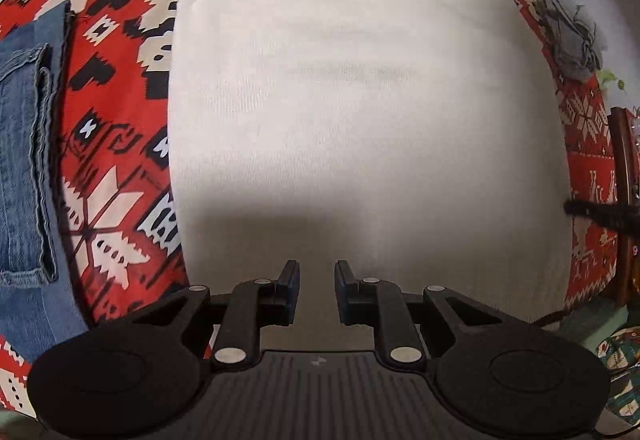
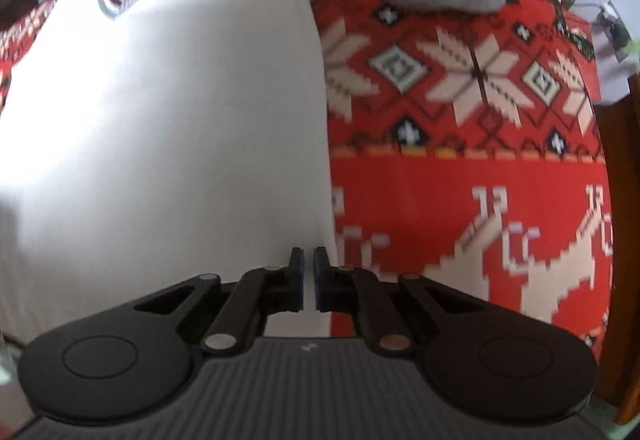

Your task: Fold clothes

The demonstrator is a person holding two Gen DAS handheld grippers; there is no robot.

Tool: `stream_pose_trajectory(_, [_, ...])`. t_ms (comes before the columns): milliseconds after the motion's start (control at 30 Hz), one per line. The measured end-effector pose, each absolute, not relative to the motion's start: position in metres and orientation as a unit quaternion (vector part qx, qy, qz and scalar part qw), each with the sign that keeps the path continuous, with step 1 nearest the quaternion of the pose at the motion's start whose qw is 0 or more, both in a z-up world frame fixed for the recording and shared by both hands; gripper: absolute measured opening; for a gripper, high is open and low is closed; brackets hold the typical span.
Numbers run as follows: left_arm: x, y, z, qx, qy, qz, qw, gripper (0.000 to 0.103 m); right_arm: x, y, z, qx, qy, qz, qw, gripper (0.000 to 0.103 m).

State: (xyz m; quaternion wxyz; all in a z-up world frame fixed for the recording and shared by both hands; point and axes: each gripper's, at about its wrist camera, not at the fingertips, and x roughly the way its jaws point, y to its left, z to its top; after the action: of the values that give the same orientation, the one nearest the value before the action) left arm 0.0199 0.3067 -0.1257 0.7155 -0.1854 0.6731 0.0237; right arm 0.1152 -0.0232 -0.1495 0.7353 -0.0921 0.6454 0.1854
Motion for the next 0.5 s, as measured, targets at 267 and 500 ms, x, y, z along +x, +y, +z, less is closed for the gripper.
stream_pose_trajectory(267, [0.039, 0.291, -0.144, -0.183, 0.678, 0.011, 0.712, 0.018, 0.138, -0.018, -0.147, -0.088, 0.644, 0.168, 0.742, 0.017])
stream_pose_trajectory(500, [0.042, 0.304, -0.139, -0.181, 0.682, 0.010, 0.708, 0.018, 0.155, -0.015, -0.145, -0.104, 0.627, 0.163, 0.755, 0.003])
